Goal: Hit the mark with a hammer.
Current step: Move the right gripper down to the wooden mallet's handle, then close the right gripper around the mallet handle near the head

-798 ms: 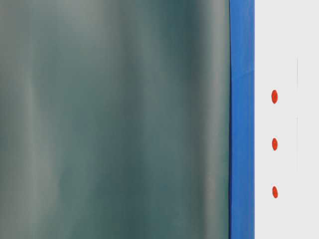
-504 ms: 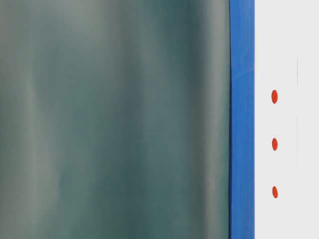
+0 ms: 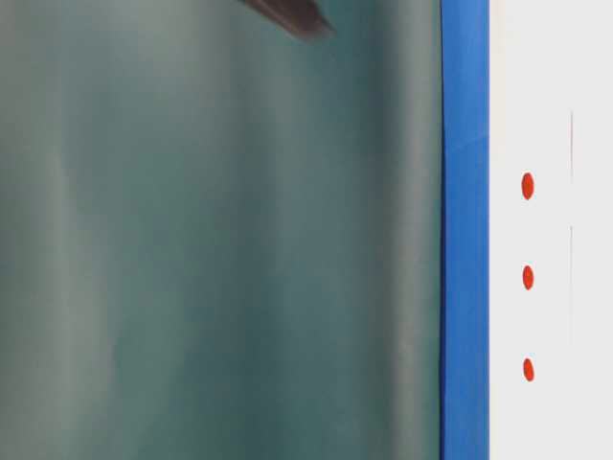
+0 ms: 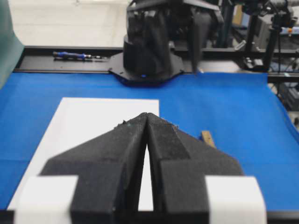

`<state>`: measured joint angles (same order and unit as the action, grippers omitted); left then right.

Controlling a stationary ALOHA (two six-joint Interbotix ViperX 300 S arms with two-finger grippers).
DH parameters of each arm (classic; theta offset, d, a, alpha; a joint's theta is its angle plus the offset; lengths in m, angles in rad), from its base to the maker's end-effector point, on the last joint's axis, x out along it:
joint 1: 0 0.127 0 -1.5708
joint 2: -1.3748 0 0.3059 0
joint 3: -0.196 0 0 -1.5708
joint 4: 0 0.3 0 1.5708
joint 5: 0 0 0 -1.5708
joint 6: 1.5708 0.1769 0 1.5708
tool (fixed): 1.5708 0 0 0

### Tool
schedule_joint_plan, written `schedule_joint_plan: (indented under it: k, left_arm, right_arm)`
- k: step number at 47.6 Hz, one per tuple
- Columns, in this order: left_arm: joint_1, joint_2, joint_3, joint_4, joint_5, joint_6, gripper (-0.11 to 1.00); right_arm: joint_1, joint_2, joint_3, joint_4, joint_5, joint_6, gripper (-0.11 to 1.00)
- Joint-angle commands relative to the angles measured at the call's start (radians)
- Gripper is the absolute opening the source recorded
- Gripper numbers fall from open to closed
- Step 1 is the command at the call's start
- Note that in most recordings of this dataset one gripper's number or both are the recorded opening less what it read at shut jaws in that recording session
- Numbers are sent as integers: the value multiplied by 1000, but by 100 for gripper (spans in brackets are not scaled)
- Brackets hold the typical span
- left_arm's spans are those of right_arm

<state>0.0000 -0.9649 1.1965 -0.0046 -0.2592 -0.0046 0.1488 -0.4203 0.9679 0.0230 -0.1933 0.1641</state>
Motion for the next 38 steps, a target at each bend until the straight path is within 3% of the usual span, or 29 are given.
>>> schedule_joint_plan:
  k: [1,4,7,20,38]
  left_arm:
    - [-3,11,-8,0,-6,-2,0]
    - [-3,8,-5,-2,-5,-2,0]
    - [-3,9,-3,0,-5,-2,0]
    - [-3,8,6,-2,-5,-3,0]
    - [-3,6,14,-2,-5,-3,0]
  right_arm:
    - [20,80,-60,3,-8,9,63]
    - [32,149,-92,3,-12,12,81]
    - [41,210,-121,14,-25,14,91]
    - [80,474,-233,106,-140,14,87]
    - [120,684,-334,192,-158,12,87]
